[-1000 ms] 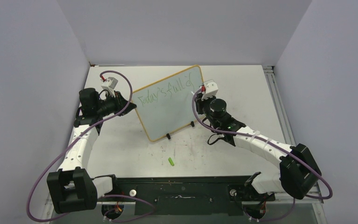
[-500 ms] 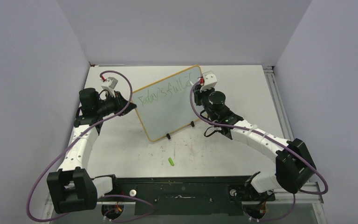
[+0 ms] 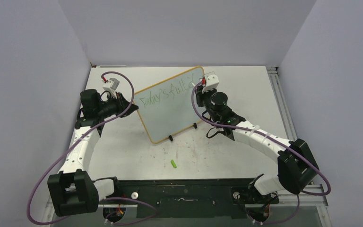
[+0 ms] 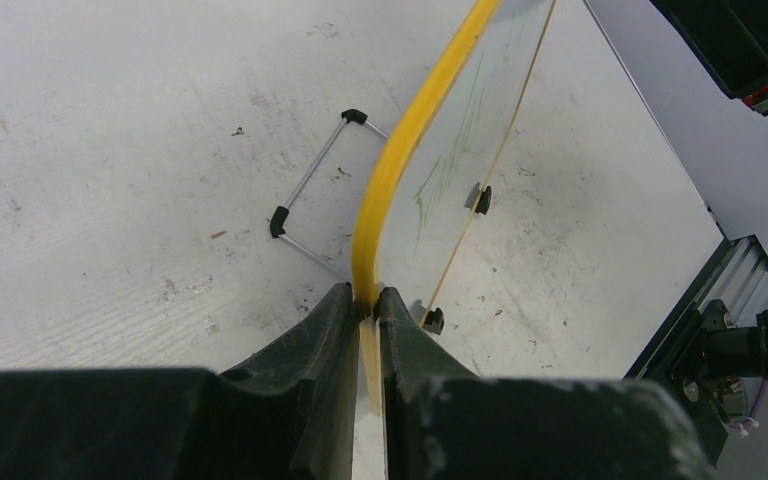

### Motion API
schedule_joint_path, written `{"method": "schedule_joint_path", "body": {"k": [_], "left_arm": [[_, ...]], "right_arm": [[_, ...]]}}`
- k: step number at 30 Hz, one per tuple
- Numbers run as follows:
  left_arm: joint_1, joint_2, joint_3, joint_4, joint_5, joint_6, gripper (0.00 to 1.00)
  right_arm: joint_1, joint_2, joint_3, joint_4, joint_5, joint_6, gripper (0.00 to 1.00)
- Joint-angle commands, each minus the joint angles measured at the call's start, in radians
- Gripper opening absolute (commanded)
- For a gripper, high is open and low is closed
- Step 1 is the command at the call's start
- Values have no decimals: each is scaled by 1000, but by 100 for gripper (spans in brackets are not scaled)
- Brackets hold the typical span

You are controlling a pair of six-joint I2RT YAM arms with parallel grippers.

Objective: Write a sentence on the whiteboard

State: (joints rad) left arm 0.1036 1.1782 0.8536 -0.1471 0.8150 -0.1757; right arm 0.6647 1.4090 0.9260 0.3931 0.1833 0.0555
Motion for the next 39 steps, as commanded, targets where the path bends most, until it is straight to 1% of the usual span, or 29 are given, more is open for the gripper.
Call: {"method": "schedule_joint_path", "body": {"k": [1,9,20,29,39], "left_arm": [[-2,-12,21,20,-19,15,0],[-2,-13,21,20,-19,16,0],[-2,-15,21,18,-19,16,0],[-2,-13,21,18,-23,15,0],[-2,-19,23,14,-45,10,0]], "right_arm": [[-13,24,44,49,-4,-12,5],[-22,31,43,49,-5,-11,5],[-34,31,44,52,37,-10,5],[-38,28,45,50,27,-12,5],[-37,-66,21,22,-10,-10,5]]}}
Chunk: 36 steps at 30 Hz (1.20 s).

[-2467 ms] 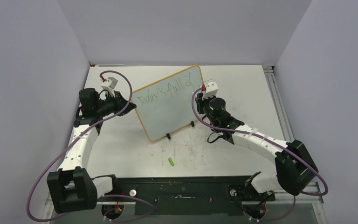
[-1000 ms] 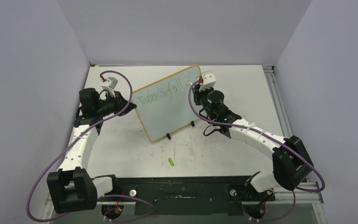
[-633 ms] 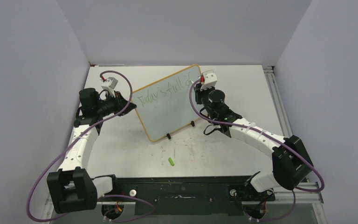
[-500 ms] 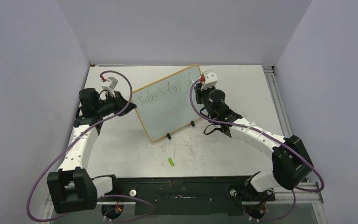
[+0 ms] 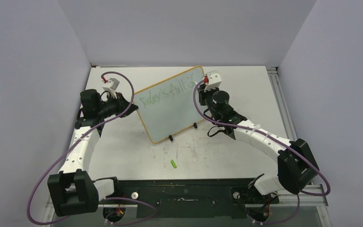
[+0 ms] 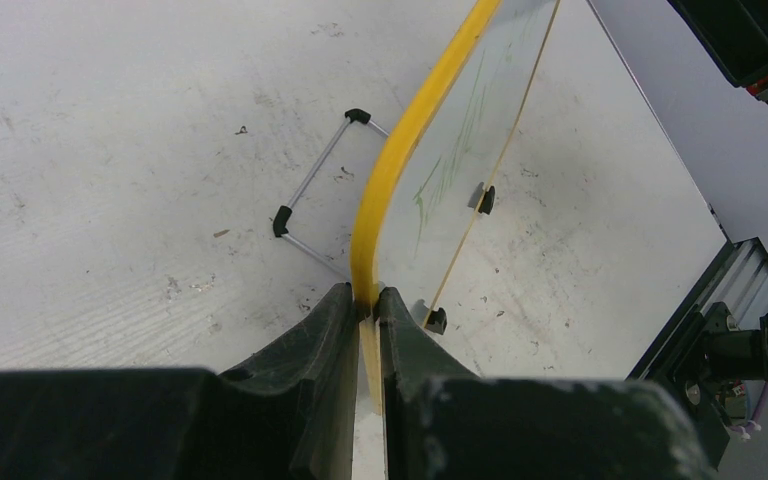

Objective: Write a sentence on the whiteboard

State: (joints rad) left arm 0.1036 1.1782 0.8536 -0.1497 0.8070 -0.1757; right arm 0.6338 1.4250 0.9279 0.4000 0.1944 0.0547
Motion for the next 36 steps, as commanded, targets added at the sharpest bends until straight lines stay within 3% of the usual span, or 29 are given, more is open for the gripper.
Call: {"method": "schedule_joint_path", "body": {"k": [1,11,19,27,36], "left_arm": [[-2,-21,22,18,-37,9,0],[-4,-29,21,16,-41,5,0],[-6,-34,23,6,-49,13,0],[-10,-35,24,4,-47,15,0],[-11,-37,24,5,-47,17,0]], "right_arm": [[-5,-101,12,14,-21,-9,5],[24,-192,10,-72,-36,-11,5],[208,-219,-12,-113,-45,-37,5],[427,-131,-23,-94,-57,-47,5],[478,20,-8,-31,-58,-32,5]]}}
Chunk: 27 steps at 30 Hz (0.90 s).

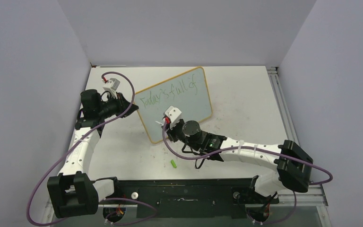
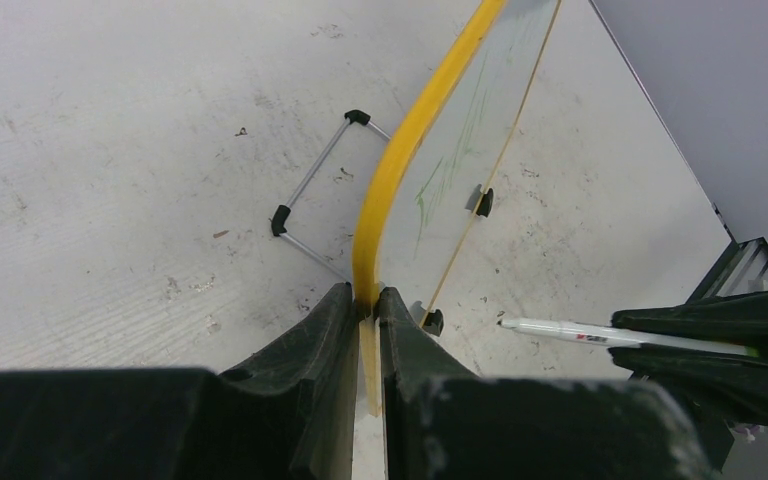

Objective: Write a sentence on the whiteboard

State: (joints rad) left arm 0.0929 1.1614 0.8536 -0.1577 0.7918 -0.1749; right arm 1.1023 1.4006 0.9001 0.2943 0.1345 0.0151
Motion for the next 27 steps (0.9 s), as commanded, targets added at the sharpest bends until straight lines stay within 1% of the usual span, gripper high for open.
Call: {"method": "schedule_joint_path", "body": {"k": [1,13,20,27], "left_arm": [[-1,-21,24,12,-32,17,0],[0,-19,25,9,-31,18,0],[0,-20,25,8,-30,20,0],[0,-21,25,8,-30,20,0]], "right_arm": [[11,59,24,82,5,8,5],[10,129,32,201,51,12,5],[-4,163,55,229,74,0,5],[-10,184,42,233,89,12,5]]}}
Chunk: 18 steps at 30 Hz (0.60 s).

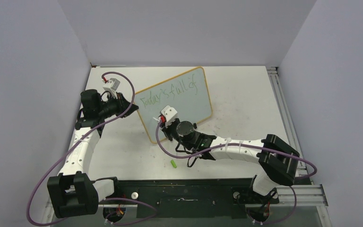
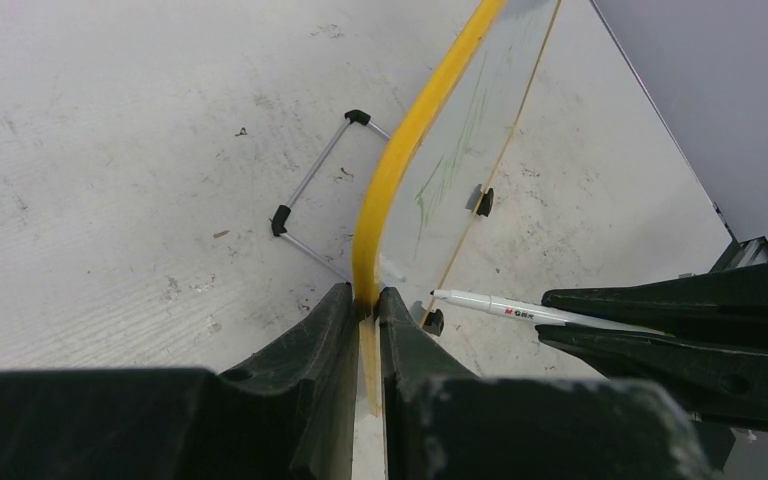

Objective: Write a sentence on the whiteboard

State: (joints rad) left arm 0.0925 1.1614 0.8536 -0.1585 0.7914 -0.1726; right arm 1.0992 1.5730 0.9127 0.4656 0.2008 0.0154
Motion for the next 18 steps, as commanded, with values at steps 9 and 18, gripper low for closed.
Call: {"method": "schedule_joint_path", "body": {"k": [9,18], "left_arm": [[0,-21,25,8,-27,18,0],[0,-20,25,10,-27,18,0]], "right_arm": [[0,5,-49,26,31,44,5],[12,10,-117,27,37,87,5]]}}
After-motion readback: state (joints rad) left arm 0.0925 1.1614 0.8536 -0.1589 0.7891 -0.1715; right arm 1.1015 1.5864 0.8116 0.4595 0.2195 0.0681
